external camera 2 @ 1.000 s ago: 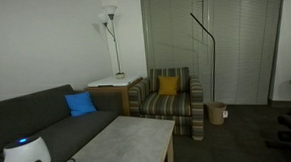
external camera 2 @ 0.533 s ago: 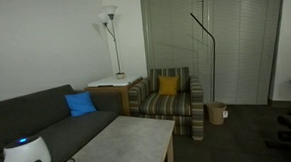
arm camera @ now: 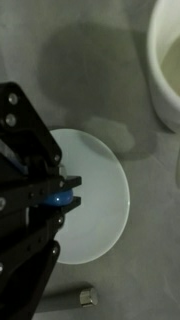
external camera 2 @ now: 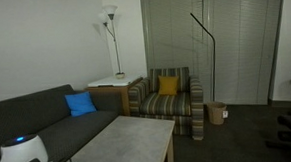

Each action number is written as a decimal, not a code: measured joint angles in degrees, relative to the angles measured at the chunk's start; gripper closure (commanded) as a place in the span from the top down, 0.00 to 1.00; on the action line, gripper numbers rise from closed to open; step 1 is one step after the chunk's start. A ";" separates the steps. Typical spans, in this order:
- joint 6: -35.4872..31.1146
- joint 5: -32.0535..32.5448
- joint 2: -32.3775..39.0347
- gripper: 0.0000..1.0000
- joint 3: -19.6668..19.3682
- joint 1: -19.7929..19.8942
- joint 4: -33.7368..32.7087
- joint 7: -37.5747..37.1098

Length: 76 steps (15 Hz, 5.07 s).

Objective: Remove the blue mug from the white plate and place it on the table

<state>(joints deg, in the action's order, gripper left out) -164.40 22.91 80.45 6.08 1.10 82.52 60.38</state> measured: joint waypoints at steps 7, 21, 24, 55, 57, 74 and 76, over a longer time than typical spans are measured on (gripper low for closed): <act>0.06 1.99 -5.66 0.03 0.03 -2.67 5.96 0.01; 2.58 2.61 -6.33 0.03 1.55 -5.82 8.38 3.09; 2.70 2.58 -4.18 0.03 0.86 -6.78 6.02 2.16; 8.00 -1.45 3.55 0.03 4.51 -4.69 -6.08 7.89; 7.99 -2.39 3.56 0.03 5.19 -3.79 -5.70 8.70; 8.04 -3.09 3.28 0.03 3.80 -5.47 -5.83 6.54; 8.06 -3.09 3.28 0.03 3.68 -5.65 -5.90 6.18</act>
<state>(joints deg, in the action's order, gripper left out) -156.34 19.82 83.73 9.76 -4.55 76.63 66.56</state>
